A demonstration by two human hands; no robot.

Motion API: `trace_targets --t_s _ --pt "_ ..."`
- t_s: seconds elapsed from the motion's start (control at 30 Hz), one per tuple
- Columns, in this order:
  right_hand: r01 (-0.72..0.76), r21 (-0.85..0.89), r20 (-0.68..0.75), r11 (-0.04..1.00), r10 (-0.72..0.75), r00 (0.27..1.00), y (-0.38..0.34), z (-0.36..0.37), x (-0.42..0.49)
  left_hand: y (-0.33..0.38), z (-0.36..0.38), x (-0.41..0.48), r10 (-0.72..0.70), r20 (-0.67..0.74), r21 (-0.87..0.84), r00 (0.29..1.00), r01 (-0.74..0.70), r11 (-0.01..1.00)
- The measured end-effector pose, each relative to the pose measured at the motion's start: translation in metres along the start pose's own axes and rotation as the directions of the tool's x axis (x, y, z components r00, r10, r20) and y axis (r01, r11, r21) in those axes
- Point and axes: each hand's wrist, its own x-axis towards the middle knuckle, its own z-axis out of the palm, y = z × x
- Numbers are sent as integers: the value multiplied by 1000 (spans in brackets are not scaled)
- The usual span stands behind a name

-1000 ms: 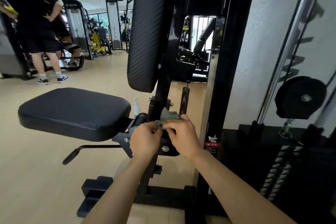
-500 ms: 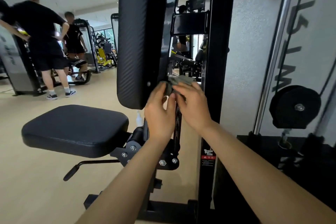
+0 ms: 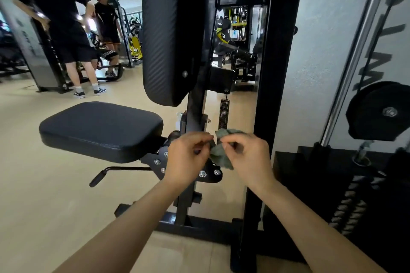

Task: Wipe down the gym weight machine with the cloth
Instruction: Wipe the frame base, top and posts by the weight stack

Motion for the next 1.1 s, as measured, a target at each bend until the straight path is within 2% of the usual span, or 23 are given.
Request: trace_targets --t_s 0.13,0.23,0.33,0.4,0.47,0.53,0.67,0.8,0.9,0.97,1.1 --pt "-133 69 93 989 127 988 14 21 -57 -17 -3 -57 -236 247 -50 940 256 965" --pt "-234 139 173 962 209 963 16 35 -78 -28 -8 -89 -217 328 24 920 221 975" --pt "-226 174 219 958 186 958 15 48 -86 -40 -12 -103 -222 236 154 946 189 970" --pt "-196 177 242 964 151 958 16 56 -88 -49 -11 -108 -269 100 183 958 248 951" --pt "-153 160 245 975 111 963 20 64 -87 -56 -7 -109 -319 23 154 947 312 937" --pt "-100 124 210 987 72 975 24 74 -85 -63 -2 -105 -333 -20 151 943 332 931" --pt "-17 71 101 997 10 995 28 90 -75 -77 4 -93 -251 -129 294 959 279 914" --pt "157 -80 19 984 -156 988 31 108 -60 -90 9 -86 -268 -264 262 927 336 905" --pt "280 -186 78 942 -270 960 37 124 -51 -100 16 -77 -300 -357 127 885 364 923" --pt "371 -261 146 891 -343 928 46 127 -51 -111 23 -74 -279 -373 83 885 331 940" --pt "437 -383 208 814 -385 899 62 111 -57 -122 38 -84 -212 -274 85 938 243 966"
